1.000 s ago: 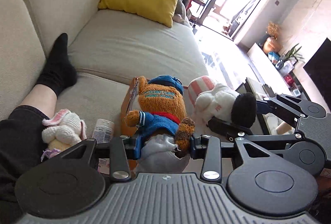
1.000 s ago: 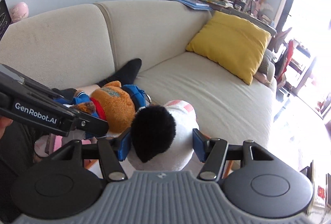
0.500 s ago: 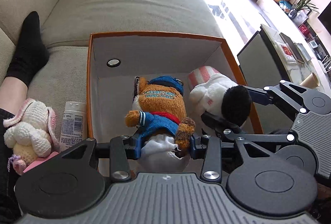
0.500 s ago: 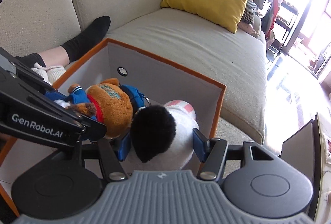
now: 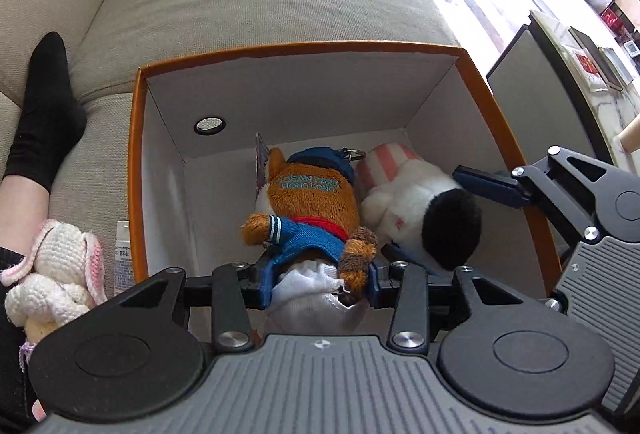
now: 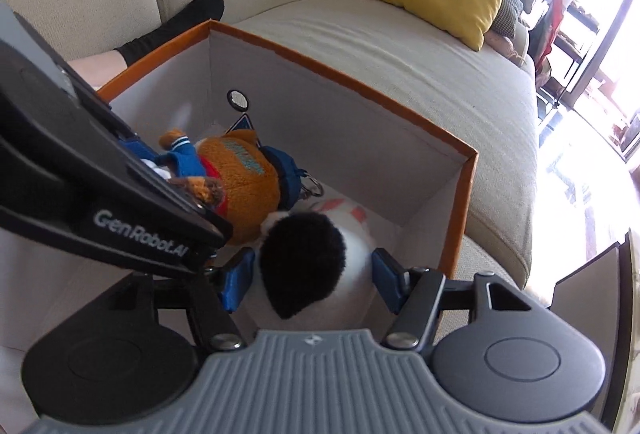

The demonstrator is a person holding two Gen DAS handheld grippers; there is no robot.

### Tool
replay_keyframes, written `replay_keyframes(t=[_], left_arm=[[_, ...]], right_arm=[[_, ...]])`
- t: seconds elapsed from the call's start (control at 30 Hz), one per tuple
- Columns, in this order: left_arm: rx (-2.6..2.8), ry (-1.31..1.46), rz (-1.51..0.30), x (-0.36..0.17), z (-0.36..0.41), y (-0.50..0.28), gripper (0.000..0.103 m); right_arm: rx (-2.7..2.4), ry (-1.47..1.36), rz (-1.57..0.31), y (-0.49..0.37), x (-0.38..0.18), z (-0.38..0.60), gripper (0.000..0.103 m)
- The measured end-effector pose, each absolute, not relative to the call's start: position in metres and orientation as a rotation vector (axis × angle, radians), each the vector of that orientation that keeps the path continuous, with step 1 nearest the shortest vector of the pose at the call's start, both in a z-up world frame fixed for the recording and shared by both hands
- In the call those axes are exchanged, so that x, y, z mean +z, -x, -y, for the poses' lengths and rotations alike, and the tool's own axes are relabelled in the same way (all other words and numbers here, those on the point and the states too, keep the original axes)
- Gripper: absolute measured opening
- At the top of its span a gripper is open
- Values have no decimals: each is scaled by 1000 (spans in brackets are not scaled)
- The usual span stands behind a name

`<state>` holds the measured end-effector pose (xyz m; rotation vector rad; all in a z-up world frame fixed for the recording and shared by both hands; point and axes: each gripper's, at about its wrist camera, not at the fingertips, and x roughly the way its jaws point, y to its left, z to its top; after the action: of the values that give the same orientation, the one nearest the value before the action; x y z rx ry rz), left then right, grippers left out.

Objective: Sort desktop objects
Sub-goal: 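Carry the plush toys into the orange box and open the left gripper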

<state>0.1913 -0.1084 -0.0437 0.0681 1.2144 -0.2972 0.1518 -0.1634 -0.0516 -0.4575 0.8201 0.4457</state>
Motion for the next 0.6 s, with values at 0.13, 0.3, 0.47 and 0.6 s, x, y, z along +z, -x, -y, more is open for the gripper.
replay_keyframes(t=[0.13,0.3,0.47,0.6], left_arm=[[-306,-60,-1238,-52,109,-193,48],[-343,-83,-1194,-57,112,-191,53],[-407,-67,-1207,-59,109,-191,62],[-430,-67,-1205,-51,103,-184,69]], right_arm=[[483,512,-814,-148,-51,165,68],[508,703,-751,-132,-50,161,70],[535,813,-742,-123,-52,164,67],[549,833,-743,-120,-52,168,62]])
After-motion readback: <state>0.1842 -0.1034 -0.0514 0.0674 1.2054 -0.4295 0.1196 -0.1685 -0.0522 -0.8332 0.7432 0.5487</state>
